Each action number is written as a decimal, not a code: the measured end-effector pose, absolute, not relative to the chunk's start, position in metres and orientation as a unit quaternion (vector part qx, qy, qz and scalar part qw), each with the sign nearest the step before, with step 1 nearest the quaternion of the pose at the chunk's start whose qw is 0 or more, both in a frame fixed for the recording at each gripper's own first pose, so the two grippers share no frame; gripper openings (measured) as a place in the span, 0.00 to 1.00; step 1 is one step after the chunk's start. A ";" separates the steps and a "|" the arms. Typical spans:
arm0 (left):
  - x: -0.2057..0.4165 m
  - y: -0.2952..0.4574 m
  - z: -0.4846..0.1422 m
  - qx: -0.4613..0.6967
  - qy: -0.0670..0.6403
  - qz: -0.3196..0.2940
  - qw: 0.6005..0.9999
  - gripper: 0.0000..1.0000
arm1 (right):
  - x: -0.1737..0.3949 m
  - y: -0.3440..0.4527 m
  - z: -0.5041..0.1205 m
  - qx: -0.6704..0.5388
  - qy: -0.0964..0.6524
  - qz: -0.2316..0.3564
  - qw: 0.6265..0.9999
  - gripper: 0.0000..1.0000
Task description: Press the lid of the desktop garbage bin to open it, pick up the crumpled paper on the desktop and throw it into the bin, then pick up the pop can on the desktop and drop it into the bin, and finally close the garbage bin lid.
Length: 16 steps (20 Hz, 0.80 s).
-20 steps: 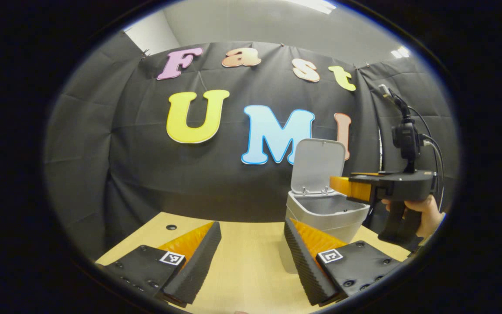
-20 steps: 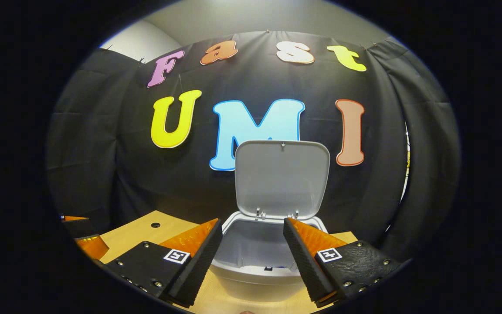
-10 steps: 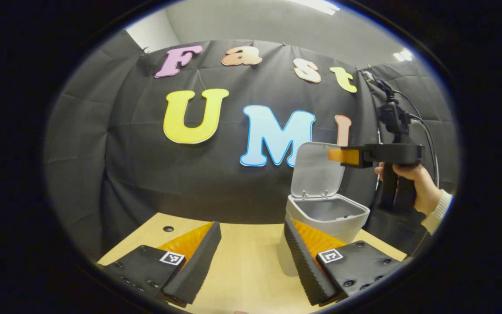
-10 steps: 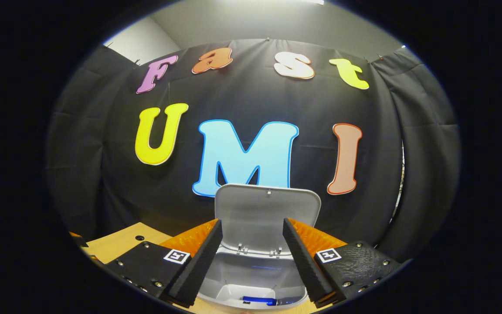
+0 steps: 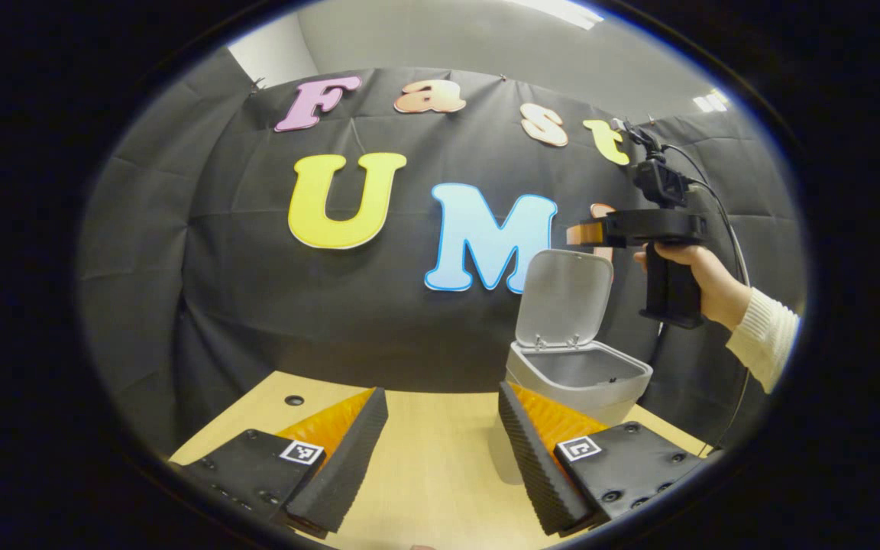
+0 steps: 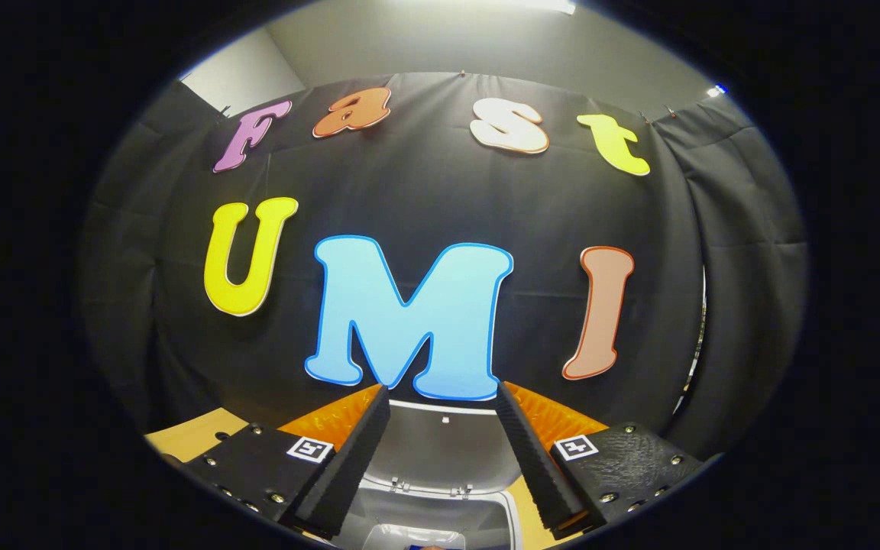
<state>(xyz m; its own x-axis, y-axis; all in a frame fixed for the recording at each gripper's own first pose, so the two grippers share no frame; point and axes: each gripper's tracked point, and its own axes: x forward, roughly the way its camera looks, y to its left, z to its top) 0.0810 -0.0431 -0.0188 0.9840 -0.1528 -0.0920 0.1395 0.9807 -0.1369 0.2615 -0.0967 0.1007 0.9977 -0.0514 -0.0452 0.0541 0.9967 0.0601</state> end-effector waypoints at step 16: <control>0.100 -0.023 -0.037 -0.077 0.051 -0.070 0.993 0.96 | 0.291 -0.096 0.086 0.012 0.048 -0.038 0.998 0.90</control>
